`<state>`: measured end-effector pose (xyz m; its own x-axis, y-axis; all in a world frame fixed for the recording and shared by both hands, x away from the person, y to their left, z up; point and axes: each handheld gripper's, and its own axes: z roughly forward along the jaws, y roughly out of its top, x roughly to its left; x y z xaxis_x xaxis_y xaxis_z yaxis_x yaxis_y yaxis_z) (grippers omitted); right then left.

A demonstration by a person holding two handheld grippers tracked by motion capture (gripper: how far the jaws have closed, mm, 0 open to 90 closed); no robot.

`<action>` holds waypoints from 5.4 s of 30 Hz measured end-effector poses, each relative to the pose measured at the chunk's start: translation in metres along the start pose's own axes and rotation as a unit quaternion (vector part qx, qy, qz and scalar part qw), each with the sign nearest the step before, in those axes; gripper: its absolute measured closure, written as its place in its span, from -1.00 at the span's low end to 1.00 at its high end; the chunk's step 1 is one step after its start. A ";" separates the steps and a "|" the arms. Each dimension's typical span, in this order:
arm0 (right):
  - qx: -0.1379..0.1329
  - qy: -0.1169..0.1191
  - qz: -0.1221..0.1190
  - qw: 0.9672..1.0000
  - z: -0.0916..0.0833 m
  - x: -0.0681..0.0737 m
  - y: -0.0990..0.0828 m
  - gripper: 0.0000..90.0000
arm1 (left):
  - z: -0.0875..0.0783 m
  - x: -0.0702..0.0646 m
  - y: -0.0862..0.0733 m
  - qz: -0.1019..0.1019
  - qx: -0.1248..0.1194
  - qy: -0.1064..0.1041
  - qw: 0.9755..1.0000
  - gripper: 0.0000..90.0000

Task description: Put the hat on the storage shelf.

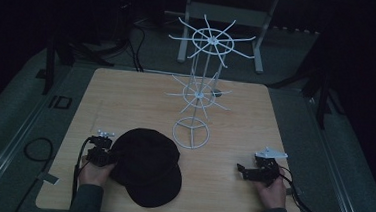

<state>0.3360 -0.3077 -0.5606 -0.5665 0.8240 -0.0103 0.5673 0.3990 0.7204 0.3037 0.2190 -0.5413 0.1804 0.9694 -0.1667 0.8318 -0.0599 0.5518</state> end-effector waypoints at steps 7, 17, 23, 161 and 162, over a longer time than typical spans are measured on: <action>0.000 0.000 0.000 1.000 0.000 0.000 0.000 -0.73 | 0.001 0.003 0.001 0.010 -0.020 -0.001 1.000 0.69; 0.000 0.000 0.000 1.000 0.000 0.000 0.000 -0.73 | -0.021 0.021 0.008 0.000 -0.087 -0.030 0.996 0.70; 0.000 0.000 0.000 1.000 0.000 0.000 0.000 -0.73 | -0.038 0.025 0.014 0.014 -0.119 -0.028 0.992 0.70; -0.001 0.000 0.001 1.000 0.000 0.000 0.000 -0.73 | -0.182 0.019 0.122 0.074 -0.307 -0.205 0.926 0.66; -0.001 0.000 0.001 1.000 0.000 0.000 0.000 -0.73 | -0.182 0.019 0.122 0.073 -0.308 -0.205 0.926 0.66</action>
<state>0.3361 -0.3075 -0.5605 -0.5652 0.8249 -0.0095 0.5675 0.3971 0.7213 0.3132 0.2733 -0.3285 0.5574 0.7817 -0.2798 0.3482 0.0858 0.9335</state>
